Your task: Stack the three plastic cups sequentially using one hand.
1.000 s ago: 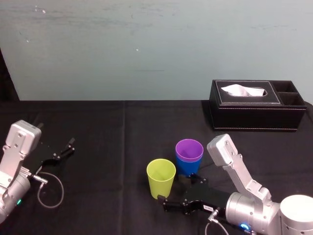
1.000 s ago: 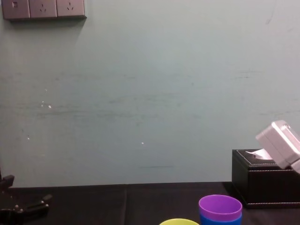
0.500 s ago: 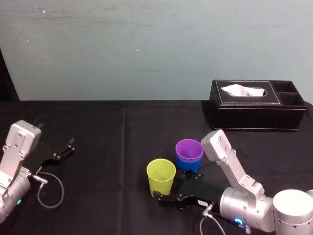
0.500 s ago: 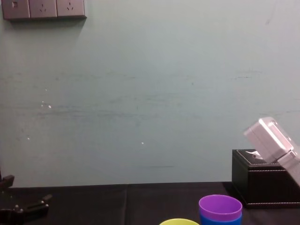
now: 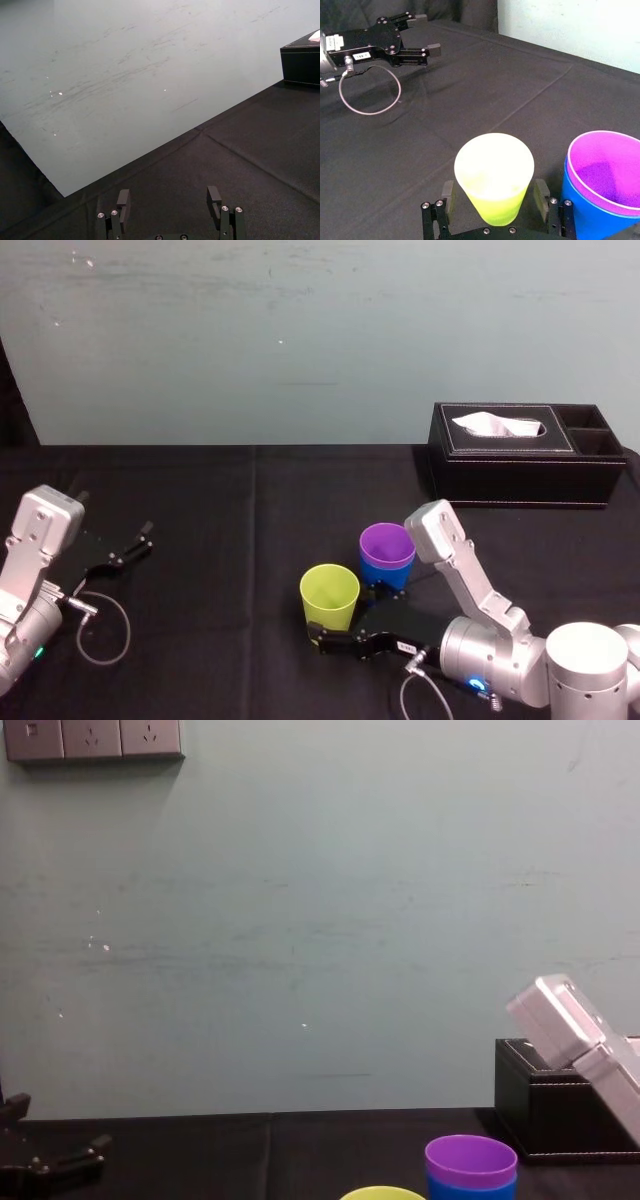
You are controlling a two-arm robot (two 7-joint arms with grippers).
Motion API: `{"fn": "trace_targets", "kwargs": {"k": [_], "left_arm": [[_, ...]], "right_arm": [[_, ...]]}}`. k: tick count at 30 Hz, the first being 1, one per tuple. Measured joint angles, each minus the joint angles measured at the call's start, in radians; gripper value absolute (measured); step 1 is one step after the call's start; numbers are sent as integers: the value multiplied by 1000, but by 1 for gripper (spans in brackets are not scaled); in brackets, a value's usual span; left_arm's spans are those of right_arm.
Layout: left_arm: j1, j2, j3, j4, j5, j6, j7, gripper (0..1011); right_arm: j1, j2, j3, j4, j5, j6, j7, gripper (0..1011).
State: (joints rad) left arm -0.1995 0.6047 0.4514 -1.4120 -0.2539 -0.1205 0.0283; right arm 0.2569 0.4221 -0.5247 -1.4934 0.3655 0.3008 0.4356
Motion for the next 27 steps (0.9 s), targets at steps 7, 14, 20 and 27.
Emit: {"fn": "trace_targets", "kwargs": {"k": [7,14,20,27], "left_arm": [[0,0,0,0,0,0,0,1000],[0,0,0,0,0,0,0,1000],[0,0,0,0,0,0,0,1000],[0,0,0,0,0,0,0,1000]], "right_arm": [[8,-19,-2,23,-2,-12,0,1003],[15,-25,-7,32,-5,-17,5,1003],[16,-28,-10,33,-7,-23,10,1003],[15,-28,-10,33,-7,-24,11,1003]]}}
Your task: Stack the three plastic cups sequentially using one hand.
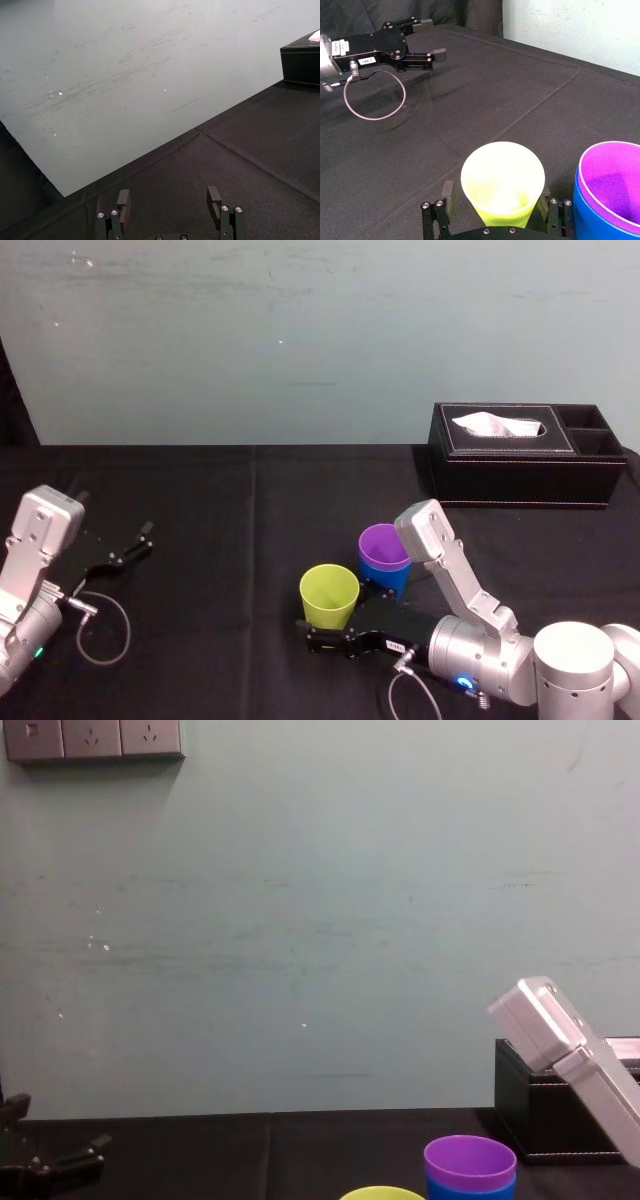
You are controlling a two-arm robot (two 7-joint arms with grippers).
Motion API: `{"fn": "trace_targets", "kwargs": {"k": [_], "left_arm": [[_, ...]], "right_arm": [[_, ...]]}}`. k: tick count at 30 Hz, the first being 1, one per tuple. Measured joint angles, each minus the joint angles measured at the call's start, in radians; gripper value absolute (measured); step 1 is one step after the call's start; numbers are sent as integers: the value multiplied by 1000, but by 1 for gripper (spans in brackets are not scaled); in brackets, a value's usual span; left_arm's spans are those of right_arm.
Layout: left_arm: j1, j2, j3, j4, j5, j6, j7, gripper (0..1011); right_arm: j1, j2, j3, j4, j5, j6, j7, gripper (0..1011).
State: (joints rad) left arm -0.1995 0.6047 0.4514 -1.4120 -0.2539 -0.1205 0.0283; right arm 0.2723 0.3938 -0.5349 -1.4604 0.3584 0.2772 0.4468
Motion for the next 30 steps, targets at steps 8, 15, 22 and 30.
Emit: {"fn": "trace_targets", "kwargs": {"k": [8,15,22,30], "left_arm": [[0,0,0,0,0,0,0,1000],[0,0,0,0,0,0,0,1000],[0,0,0,0,0,0,0,1000],[0,0,0,0,0,0,0,1000]], "right_arm": [[0,0,0,0,0,1,0,947],[0,1,1,-1,1,1,0,771],[-1,1,1,-1,1,2,-1,735],[3,8,-3,-21,-4,11,1,735]]}}
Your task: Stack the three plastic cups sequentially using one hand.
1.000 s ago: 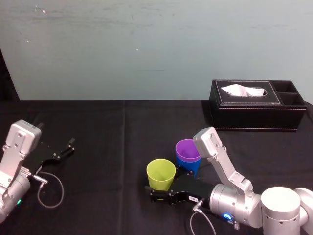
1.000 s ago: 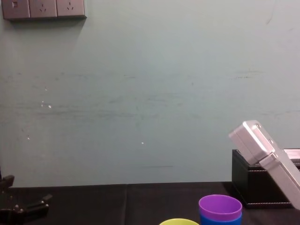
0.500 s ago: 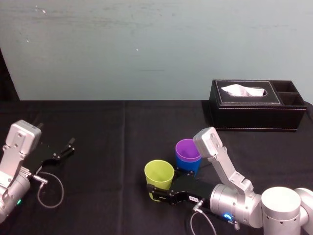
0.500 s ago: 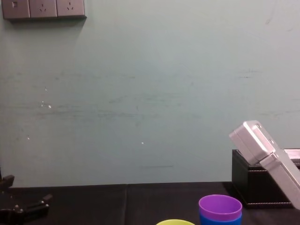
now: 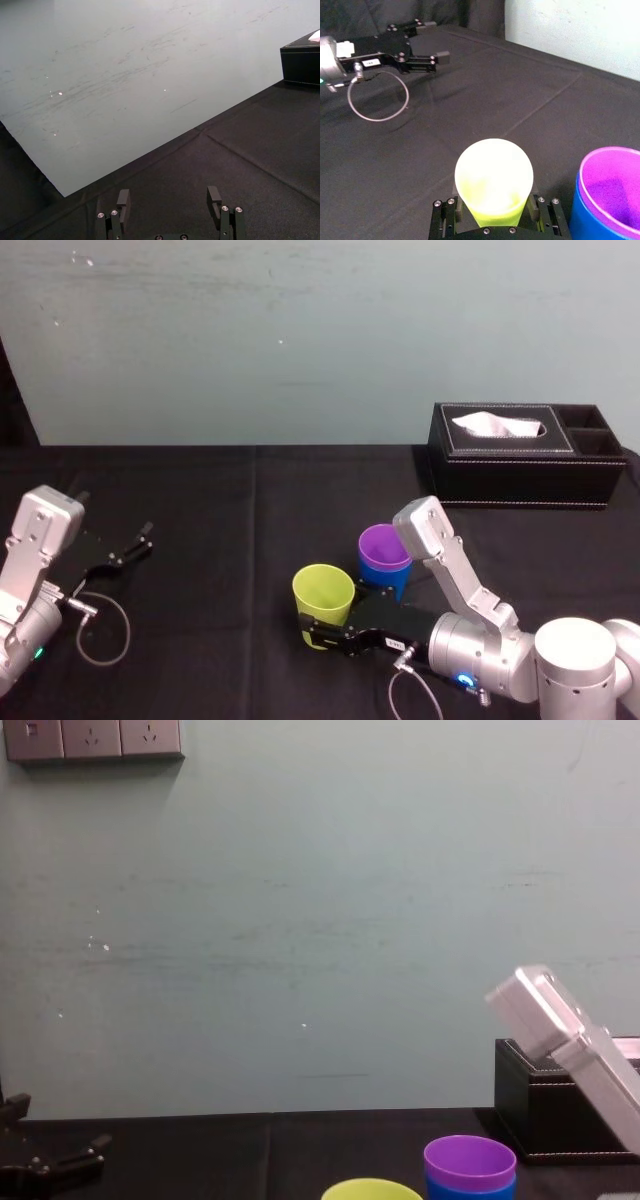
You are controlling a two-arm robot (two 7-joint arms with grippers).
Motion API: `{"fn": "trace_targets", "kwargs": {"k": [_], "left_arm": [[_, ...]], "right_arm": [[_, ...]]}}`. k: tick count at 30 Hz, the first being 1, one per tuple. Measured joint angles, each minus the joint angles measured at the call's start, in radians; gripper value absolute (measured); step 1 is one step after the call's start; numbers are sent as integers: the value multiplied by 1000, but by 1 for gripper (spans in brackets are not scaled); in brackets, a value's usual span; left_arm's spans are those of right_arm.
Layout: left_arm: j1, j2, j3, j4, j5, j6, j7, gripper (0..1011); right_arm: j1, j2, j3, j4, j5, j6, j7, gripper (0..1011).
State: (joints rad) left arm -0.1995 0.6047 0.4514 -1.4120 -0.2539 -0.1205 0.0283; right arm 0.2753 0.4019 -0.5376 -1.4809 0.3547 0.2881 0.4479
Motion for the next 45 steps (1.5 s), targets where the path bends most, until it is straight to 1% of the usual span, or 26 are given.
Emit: {"fn": "trace_targets", "kwargs": {"k": [7,11,15,18,19,24,25,31,35,38,45], "left_arm": [[0,0,0,0,0,0,0,1000],[0,0,0,0,0,0,0,1000],[0,0,0,0,0,0,0,1000],[0,0,0,0,0,0,0,1000],[0,0,0,0,0,0,0,1000],[0,0,0,0,0,0,0,1000],[0,0,0,0,0,0,0,1000],[0,0,0,0,0,0,0,1000],[0,0,0,0,0,0,0,1000],[0,0,0,0,0,0,0,1000],[0,0,0,0,0,0,0,1000]], "right_arm": [[12,17,-2,-72,1,44,9,735],[22,26,7,-113,27,80,19,735],[40,42,25,-161,66,120,26,735],[47,51,36,-181,84,135,27,735],[53,59,42,-193,91,143,27,735],[69,87,56,-223,102,163,21,735],[71,97,60,-233,103,168,13,735],[62,130,84,-260,112,175,-20,735],[33,153,114,-272,132,168,-49,735],[17,163,127,-272,142,160,-63,735],[4,174,136,-264,153,148,-78,735]]}}
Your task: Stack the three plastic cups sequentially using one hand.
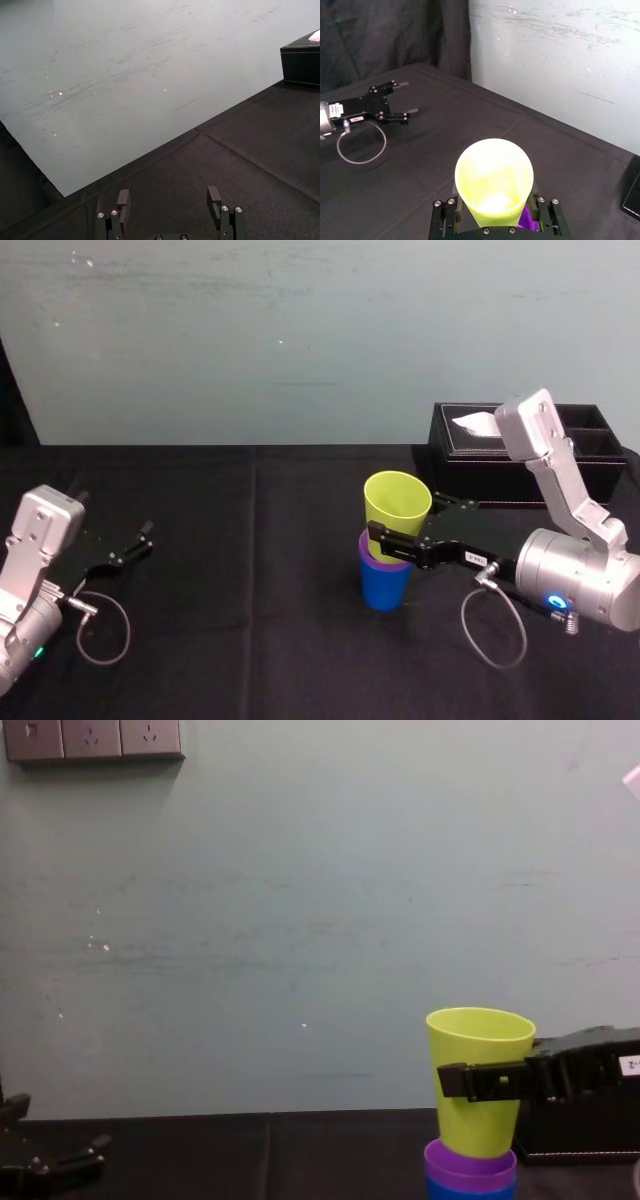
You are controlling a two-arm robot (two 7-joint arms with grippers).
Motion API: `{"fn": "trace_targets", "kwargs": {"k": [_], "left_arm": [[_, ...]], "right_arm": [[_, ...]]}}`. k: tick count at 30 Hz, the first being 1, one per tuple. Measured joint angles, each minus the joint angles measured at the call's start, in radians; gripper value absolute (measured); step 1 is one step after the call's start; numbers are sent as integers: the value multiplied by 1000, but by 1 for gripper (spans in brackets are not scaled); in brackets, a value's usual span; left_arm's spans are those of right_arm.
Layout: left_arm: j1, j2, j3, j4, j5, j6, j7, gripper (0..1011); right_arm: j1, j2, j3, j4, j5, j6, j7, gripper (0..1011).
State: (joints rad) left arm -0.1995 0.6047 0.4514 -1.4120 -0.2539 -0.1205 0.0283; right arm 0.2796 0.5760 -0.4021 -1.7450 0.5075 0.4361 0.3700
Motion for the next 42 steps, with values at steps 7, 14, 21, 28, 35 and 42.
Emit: {"fn": "trace_targets", "kwargs": {"k": [7,14,21,28,35,42], "left_arm": [[0,0,0,0,0,0,0,1000],[0,0,0,0,0,0,0,1000],[0,0,0,0,0,0,0,1000],[0,0,0,0,0,0,0,1000],[0,0,0,0,0,0,0,1000],[0,0,0,0,0,0,0,1000]], "right_arm": [[-3,3,2,17,3,-13,-9,735],[7,-4,-2,44,5,-33,-8,735],[30,-12,-14,79,4,-43,5,735],[56,-19,-24,117,3,-50,22,735],[76,-29,-37,147,3,-56,32,735],[87,-36,-46,168,2,-59,37,735]]}}
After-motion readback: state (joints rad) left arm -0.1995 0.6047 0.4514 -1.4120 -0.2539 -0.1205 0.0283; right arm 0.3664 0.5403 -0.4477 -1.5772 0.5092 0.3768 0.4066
